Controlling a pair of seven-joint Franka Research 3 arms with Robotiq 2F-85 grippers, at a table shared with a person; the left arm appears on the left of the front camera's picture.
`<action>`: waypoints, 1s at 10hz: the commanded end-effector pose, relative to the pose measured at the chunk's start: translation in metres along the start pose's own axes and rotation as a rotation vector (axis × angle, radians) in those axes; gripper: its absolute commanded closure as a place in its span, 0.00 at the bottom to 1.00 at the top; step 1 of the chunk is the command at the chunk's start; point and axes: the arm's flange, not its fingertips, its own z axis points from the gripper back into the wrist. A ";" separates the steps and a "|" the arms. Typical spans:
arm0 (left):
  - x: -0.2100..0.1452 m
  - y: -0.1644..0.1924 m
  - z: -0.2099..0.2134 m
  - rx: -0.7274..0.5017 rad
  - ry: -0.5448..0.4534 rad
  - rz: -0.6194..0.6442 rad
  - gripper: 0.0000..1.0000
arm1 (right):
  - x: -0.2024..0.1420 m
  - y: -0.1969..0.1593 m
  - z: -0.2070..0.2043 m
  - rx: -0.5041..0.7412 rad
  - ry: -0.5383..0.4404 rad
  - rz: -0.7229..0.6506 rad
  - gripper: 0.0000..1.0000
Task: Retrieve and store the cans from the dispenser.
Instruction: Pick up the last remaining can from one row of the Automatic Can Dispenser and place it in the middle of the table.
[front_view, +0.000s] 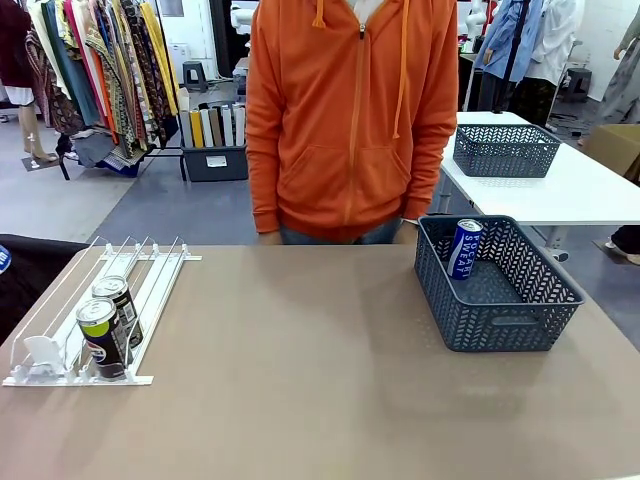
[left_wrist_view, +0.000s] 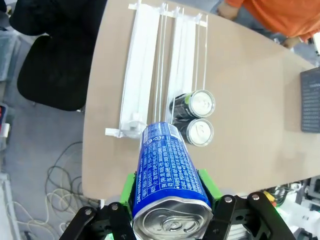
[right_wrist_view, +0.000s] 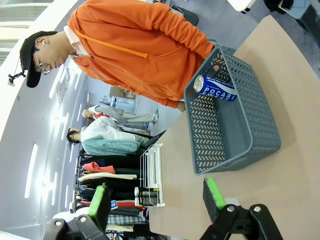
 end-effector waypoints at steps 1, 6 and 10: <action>0.003 -0.001 0.002 0.028 -0.006 -0.013 1.00 | 0.002 0.001 -0.002 0.029 -0.016 0.022 0.00; 0.066 -0.114 -0.043 -0.074 0.016 -0.061 1.00 | 0.002 0.001 -0.002 0.029 -0.016 0.022 0.00; 0.054 -0.331 -0.165 -0.055 0.186 -0.348 1.00 | 0.002 0.001 -0.002 0.029 -0.016 0.022 0.00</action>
